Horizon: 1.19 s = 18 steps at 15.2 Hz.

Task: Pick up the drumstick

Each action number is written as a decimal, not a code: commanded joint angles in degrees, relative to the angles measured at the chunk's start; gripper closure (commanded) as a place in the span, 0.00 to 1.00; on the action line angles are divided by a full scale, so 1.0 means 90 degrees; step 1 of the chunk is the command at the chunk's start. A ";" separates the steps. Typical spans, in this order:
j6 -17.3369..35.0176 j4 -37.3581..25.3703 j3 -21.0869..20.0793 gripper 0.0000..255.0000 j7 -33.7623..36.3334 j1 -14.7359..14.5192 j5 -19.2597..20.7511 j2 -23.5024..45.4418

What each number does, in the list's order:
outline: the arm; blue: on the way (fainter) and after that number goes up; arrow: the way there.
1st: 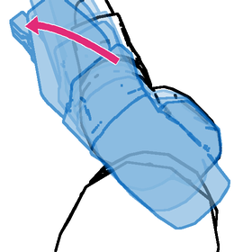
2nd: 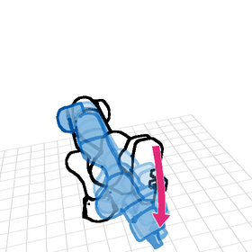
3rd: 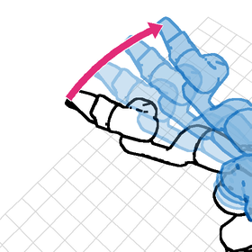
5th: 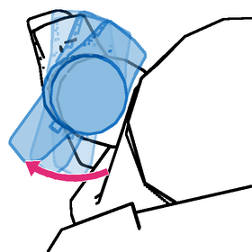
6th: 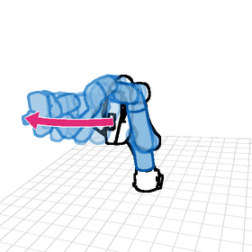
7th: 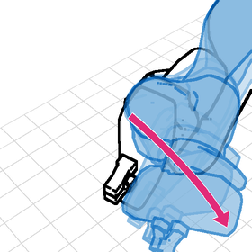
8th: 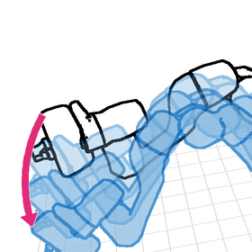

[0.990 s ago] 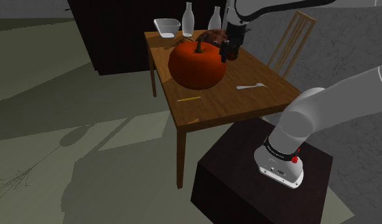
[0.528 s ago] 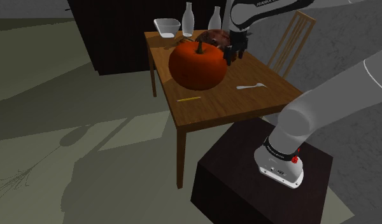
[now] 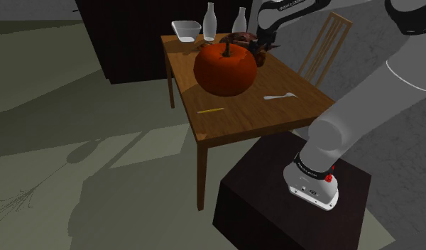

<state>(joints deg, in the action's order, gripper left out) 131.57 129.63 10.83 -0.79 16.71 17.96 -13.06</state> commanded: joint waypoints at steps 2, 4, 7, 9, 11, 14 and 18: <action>0.0431 -0.0175 0.0104 0.00 0.0047 0.0094 0.0098 0.0602; 0.0659 -0.0422 0.0210 0.00 0.0096 0.0201 0.0149 0.0929; 0.0967 -0.0828 0.0369 0.00 0.0155 0.0354 0.0183 0.1419; 0.1151 -0.1121 0.0470 0.00 0.0184 0.0457 0.0176 0.1746; 0.1263 -0.1326 0.0533 0.00 0.0197 0.0528 0.0159 0.1963; 0.1497 -0.1202 0.0544 0.00 0.0276 0.0539 0.0207 0.2080; 0.1851 -0.1037 0.0567 0.00 0.0403 0.0552 0.0284 0.2279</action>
<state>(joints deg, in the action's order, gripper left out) 147.30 120.01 15.87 2.59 21.60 20.38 6.82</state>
